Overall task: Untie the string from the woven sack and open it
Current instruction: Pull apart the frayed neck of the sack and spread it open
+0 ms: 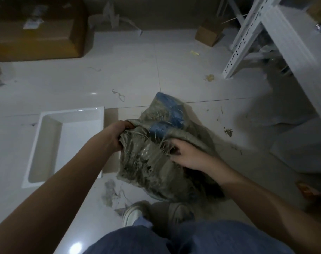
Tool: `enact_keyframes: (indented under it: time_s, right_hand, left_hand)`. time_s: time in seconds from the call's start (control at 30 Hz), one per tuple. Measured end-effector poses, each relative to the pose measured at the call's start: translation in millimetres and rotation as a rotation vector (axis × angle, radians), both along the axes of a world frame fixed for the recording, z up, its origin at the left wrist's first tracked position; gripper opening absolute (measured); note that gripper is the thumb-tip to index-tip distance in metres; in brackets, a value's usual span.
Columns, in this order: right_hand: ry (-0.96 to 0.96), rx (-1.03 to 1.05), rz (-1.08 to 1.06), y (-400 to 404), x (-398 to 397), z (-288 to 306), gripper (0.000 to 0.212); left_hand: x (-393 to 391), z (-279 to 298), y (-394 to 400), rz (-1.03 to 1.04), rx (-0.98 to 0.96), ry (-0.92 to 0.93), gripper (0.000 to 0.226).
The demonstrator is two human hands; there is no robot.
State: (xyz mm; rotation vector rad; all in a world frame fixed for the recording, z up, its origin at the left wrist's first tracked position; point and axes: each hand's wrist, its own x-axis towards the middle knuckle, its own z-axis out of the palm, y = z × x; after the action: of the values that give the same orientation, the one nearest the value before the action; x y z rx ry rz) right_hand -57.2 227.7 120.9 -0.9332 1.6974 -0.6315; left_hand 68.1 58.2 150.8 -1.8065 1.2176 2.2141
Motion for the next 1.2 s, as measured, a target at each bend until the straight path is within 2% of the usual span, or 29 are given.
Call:
enact_keyframes:
  time_s: [0.07,0.17,0.2,0.3,0.33,0.4,0.47,0.5,0.57,0.6,0.63,0.67,0.7,0.73,0.77,0.8,0.83,0.87,0.93,1.03,1.1,1.13,1.2]
  right_hand:
    - [0.155,-0.064,0.229,-2,7,-2,0.05]
    - [0.274,0.216,0.601,-2,23,-13,0.05]
    - [0.296,0.243,0.663,1,28,-17,0.05]
    - [0.298,0.048,0.603,12,32,-15,0.05]
    - [0.298,0.042,0.55,15,29,-6,0.041]
    - [0.36,-0.003,0.506,27,16,16,0.023]
    - [0.42,-0.1,0.453,36,1,43,0.023]
    - [0.438,-0.145,0.407,40,-6,53,0.023]
    - [0.435,-0.216,0.308,41,-19,71,0.025]
    - [0.492,-0.295,0.301,40,-24,76,0.028]
    - [0.579,-0.396,0.332,36,-28,82,0.032]
    - [0.66,-0.516,0.366,33,-31,86,0.035]
    - [0.72,-0.626,0.406,29,-32,90,0.04]
    - [0.763,-0.703,0.446,26,-31,92,0.044]
    - [0.807,-0.773,0.481,24,-31,92,0.046]
    - [0.854,-0.847,0.523,22,-31,90,0.047]
    - [0.905,-0.902,0.575,21,-29,90,0.046]
    - [0.958,-0.96,0.616,22,-30,89,0.042]
    - [1.056,-0.977,0.675,30,-37,89,0.033]
    - [1.126,-0.819,0.748,44,-55,94,0.038]
    - [1.102,-0.668,0.769,54,-67,93,0.05]
    - [1.088,-0.609,0.773,57,-72,92,0.059]
    - [1.089,-0.56,0.798,61,-78,87,0.063]
  left_hand:
    - [-6,4,8,-0.037,0.02,0.009,0.029]
    - [-15,9,12,-0.053,-0.018,0.018,0.03]
    - [-17,11,12,-0.05,-0.036,0.025,0.03]
    - [-11,14,3,0.028,-0.124,0.015,0.027]
    - [-7,14,-3,0.068,-0.168,0.0,0.024]
    - [2,13,-21,0.076,-0.354,-0.142,0.009]
    - [16,9,-38,-0.083,-0.541,-0.343,0.01]
    - [21,11,-45,-0.226,-0.609,-0.419,0.011]
    - [26,15,-47,-0.556,-0.724,-0.513,0.01]
    - [24,21,-41,-0.692,-0.865,-0.513,0.015]
    - [20,31,-31,-0.806,-1.071,-0.455,0.029]
    - [13,42,-16,-0.887,-1.285,-0.299,0.038]
    - [6,56,3,-0.943,-1.414,-0.066,0.037]
    - [-3,63,17,-1.027,-1.4,0.138,0.03]
    - [-12,69,33,-1.134,-1.268,0.263,0.023]
    - [-17,66,43,-1.224,-1.037,0.294,0.018]
    - [-20,66,54,-1.279,-0.782,0.292,0.018]
    - [-22,66,59,-1.301,-0.573,0.251,0.029]
    - [-22,61,63,-1.276,-0.291,0.141,0.051]
    - [0,44,49,-1.261,-0.284,0.067,0.063]
    - [22,40,34,-1.343,-0.377,0.011,0.099]
    - [30,33,29,-1.414,-0.426,0.005,0.109]
    - [41,15,30,-1.595,-0.523,0.008,0.105]
